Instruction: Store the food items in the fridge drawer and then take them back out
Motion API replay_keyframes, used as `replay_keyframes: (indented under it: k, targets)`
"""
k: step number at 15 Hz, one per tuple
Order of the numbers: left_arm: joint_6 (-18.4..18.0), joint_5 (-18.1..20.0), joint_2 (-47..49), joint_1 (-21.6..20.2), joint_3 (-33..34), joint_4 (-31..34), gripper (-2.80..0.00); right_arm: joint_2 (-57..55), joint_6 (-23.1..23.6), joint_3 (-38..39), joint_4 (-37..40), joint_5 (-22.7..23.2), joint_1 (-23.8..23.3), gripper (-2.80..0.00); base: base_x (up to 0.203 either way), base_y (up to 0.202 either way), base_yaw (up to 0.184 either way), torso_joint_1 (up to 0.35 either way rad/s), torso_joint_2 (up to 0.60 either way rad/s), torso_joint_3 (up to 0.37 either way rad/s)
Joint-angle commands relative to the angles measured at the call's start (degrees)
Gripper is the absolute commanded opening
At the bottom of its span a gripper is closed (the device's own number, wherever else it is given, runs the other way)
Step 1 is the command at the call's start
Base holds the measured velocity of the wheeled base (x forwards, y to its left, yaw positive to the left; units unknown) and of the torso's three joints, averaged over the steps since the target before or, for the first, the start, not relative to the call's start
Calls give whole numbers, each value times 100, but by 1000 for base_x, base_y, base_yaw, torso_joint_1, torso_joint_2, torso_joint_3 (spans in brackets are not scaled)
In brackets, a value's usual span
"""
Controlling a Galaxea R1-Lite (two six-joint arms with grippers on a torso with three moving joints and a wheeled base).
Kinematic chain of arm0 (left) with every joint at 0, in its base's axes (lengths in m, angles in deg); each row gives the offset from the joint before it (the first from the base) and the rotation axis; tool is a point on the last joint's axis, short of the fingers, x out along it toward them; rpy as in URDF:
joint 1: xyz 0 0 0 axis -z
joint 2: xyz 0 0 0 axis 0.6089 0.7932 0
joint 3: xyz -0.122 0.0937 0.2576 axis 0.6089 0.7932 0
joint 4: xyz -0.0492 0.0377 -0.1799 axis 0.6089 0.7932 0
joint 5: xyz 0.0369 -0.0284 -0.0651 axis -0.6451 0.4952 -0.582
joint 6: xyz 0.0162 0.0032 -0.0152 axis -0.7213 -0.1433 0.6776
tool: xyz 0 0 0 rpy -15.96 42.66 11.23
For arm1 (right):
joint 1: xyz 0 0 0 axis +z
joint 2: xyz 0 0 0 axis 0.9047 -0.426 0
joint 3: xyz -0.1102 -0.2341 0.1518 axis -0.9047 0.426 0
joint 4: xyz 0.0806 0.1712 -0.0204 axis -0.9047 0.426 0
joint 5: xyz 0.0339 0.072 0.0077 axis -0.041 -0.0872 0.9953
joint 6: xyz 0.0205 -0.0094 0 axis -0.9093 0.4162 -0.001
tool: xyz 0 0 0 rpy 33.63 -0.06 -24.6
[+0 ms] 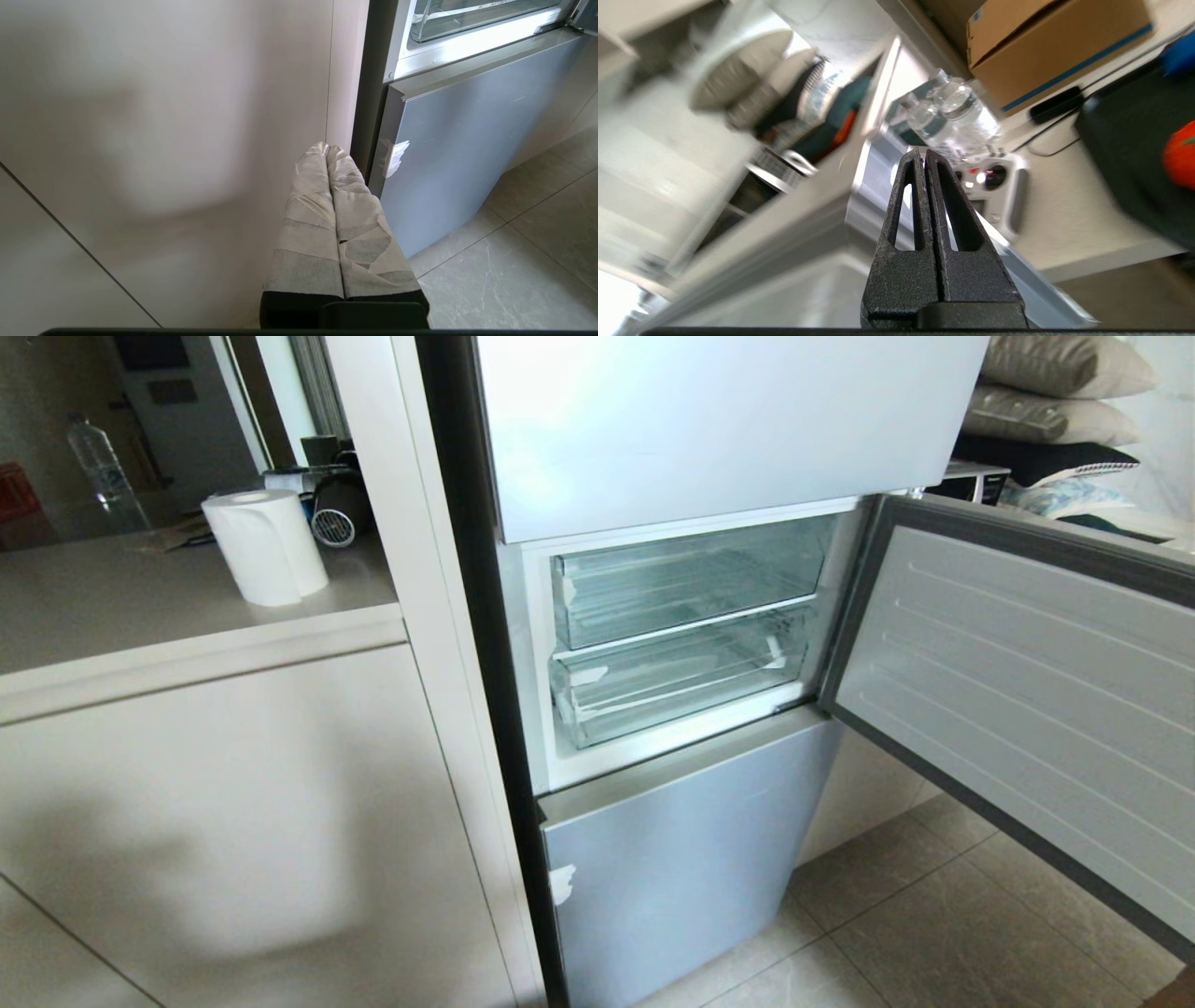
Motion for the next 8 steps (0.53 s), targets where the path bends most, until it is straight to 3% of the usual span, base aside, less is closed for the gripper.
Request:
replay_keyframes:
  k: [1,4,8]
  targets:
    - [0,1,0,0,-1,-4,-280,-751,-622,-6,-327,220,-77,-280,0,0,0,0,0,0]
    - [0,1,0,0,-1,3,-280,-1282,-1162,-62,-745,404,-101,-280,0,0,0,0,0,0]
    - [0,-8,0,0,-1,5,-280,-1815,-1689,-339,-764,1010,-268,-280,0,0,0,0,0,0]
